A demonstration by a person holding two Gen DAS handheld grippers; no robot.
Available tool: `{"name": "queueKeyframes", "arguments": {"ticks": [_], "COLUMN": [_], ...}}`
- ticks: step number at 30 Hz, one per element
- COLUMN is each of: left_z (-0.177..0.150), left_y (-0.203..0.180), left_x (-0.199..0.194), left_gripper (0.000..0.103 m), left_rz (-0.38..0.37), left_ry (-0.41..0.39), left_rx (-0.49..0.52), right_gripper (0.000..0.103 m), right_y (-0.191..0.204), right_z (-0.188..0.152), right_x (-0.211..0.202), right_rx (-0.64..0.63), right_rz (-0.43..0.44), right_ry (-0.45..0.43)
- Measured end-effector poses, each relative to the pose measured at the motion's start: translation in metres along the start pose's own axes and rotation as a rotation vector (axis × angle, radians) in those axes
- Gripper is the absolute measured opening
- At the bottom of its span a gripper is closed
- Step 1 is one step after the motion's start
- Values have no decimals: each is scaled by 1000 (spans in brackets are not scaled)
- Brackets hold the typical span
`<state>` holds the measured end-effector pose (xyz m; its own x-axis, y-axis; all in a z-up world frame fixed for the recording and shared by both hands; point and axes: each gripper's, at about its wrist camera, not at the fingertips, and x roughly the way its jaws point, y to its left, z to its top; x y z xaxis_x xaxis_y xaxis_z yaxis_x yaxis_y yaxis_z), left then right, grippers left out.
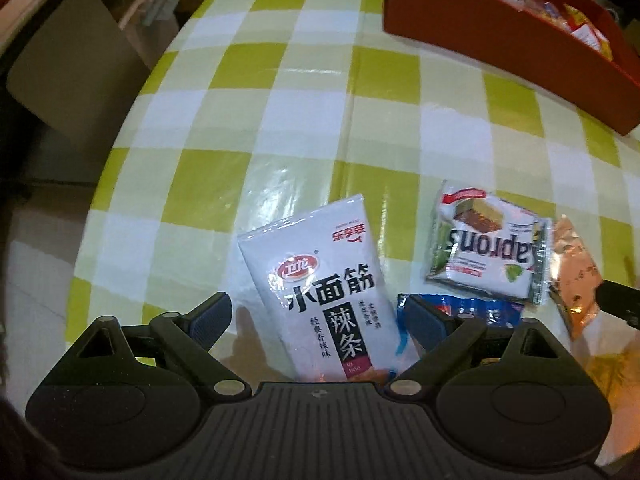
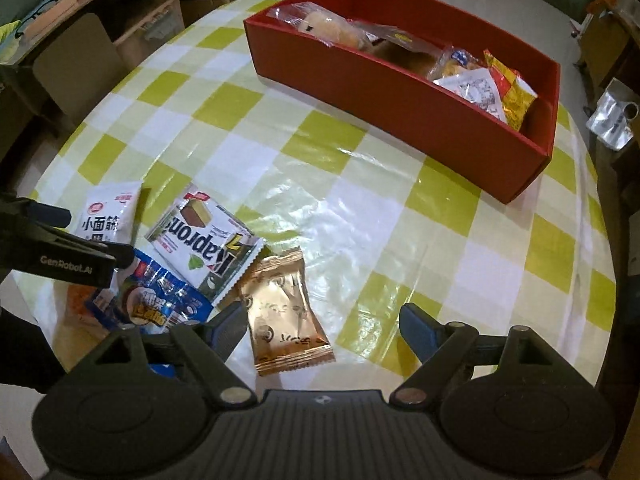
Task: Organize snacks
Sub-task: 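Move both grippers to the loose snacks beside the tray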
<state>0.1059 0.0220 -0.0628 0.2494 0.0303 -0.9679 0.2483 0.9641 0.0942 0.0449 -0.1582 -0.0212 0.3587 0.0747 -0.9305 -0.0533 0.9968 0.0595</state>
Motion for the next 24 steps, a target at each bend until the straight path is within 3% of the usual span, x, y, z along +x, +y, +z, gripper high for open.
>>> {"name": "queueKeyframes", "arguments": {"ticks": [6, 11, 16, 21, 24], "left_z": [6, 2, -3, -9, -16], "left_y": [9, 2, 11, 20, 28], "left_x": [11, 9, 8, 13, 15], "left_gripper": [95, 93, 93, 103, 103], "left_rz": [-40, -42, -52, -35, -38], "left_ry": [43, 45, 60, 77, 75], "left_rx": [-94, -62, -83, -94, -87], "right_gripper": [92, 92, 103, 103, 103], "right_y": [7, 13, 18, 21, 22], "right_z": [1, 2, 7, 12, 11], "right_x": [16, 34, 44, 53, 55], "right_rx": [-29, -74, -108, -100, -95], "right_rz": [10, 11, 0, -21, -28], "right_ry": [35, 73, 57, 86, 81]}}
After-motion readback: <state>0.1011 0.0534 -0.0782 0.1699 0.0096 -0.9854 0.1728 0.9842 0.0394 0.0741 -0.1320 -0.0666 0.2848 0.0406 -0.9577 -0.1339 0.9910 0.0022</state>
